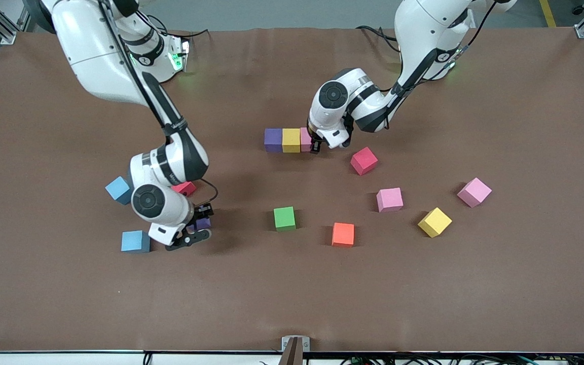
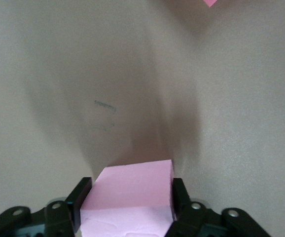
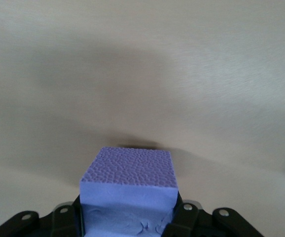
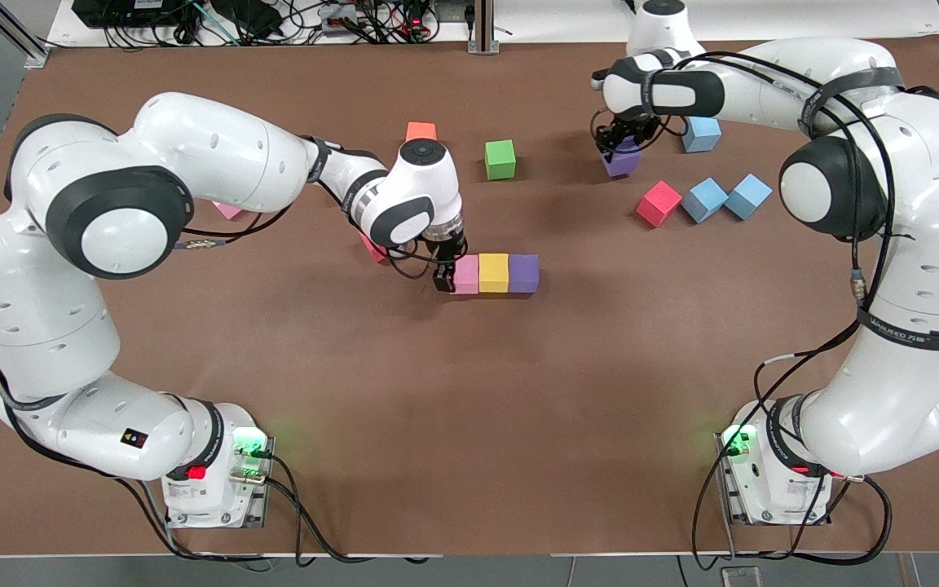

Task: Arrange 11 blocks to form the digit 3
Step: 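Place the purple cube below the first purple while the left gripper reaches green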

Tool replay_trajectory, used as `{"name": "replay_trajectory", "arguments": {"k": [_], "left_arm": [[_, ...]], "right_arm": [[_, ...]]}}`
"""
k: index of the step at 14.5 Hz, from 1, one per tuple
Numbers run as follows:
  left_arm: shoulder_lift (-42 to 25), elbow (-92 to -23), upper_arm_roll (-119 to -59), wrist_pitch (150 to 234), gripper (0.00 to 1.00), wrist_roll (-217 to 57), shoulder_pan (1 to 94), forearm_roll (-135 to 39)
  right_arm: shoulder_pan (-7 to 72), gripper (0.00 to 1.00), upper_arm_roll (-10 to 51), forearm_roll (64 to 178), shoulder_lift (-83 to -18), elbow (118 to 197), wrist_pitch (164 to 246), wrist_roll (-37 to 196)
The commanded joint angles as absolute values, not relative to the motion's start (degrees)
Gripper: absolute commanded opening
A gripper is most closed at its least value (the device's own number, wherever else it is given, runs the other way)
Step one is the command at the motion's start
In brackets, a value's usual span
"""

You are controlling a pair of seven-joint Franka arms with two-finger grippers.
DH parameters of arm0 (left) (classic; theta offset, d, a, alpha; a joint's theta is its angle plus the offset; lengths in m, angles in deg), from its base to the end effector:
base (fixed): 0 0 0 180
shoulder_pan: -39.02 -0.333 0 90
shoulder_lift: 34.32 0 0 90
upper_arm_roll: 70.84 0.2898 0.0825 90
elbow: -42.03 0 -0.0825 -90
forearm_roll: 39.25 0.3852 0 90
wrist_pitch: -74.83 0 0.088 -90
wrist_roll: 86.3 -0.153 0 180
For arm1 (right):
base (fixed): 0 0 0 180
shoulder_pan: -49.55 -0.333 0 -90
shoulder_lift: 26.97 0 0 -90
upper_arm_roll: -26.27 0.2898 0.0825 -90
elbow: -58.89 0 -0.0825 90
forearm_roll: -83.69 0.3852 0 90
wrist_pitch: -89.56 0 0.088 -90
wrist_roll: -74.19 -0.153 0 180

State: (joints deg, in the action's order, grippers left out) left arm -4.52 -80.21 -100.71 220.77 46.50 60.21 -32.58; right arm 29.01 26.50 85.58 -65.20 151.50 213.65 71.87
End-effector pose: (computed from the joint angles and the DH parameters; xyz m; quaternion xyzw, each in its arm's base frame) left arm 0.3340 -0.4456 0.1194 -0.7671 -0.6345 0.0932 0.0177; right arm 0.6153 0.2359 0.1579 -0.9869 -0.1498 0.0605 0.0023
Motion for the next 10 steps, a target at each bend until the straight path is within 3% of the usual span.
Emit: {"name": "replay_trajectory", "arguments": {"k": [1,6,10], "left_arm": [[-3.74,-79.26,-100.72,220.73,1.0,46.41,60.29,-31.7],[-5.22,-79.08,-100.9,220.03,1.0,46.58,59.94,-31.7],[-9.7,-79.43,-101.34,213.79,1.0,46.94,59.85,-31.7]], "right_arm": [[25.22,0.37,26.45,86.32,-61.86,153.28,212.69,62.99],[19.85,0.37,26.45,96.24,-60.28,159.68,219.26,56.63],[14.84,0.37,26.36,96.61,-59.49,163.39,223.41,49.16]]}}
